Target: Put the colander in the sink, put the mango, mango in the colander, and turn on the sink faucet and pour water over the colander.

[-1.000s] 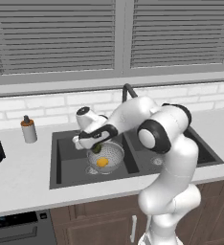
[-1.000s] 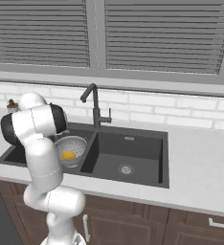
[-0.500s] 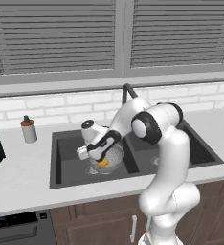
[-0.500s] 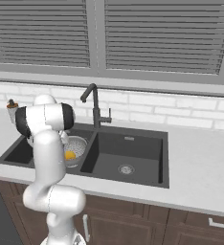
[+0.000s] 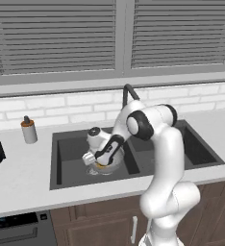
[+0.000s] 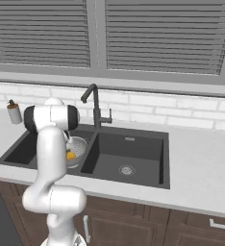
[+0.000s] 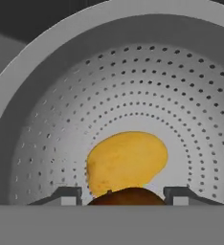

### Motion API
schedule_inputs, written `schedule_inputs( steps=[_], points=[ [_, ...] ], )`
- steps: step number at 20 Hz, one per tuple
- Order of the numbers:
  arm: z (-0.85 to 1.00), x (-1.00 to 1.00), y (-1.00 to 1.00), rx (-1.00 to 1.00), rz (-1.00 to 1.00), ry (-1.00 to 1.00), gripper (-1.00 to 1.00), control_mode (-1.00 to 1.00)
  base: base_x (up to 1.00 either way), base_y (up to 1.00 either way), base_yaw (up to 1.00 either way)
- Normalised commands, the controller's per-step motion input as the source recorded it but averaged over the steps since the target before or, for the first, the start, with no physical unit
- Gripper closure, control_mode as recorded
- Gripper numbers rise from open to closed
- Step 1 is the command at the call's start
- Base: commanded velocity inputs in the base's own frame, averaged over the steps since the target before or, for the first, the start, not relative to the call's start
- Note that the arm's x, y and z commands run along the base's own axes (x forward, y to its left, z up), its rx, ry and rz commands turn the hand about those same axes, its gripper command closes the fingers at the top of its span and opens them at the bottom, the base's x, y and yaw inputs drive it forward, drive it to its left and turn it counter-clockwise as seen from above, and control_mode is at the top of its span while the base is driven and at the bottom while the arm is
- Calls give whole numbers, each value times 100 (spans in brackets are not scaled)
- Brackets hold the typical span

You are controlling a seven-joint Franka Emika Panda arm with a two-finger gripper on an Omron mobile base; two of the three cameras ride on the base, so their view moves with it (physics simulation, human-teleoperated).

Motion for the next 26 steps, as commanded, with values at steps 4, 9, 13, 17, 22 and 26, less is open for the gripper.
schedule_inputs(
  steps=[4, 9, 13, 17, 22, 26],
  points=[
    [-44, 27, -19, 0, 8, 0, 100, -100, 0, 0, 0],
    [-56, 15, -6, 0, 6, 0, 100, -100, 0, 0, 0],
    [-52, 0, -33, 0, 3, -2, 100, -100, 0, 0, 0],
    [-38, -13, -40, 0, 2, -7, -100, -100, 0, 0, 0],
    [-4, -39, -46, 0, 0, -13, -100, -100, 0, 0, 0],
    [5, -37, -21, 0, 0, -13, -100, -100, 0, 0, 0]
  ],
)
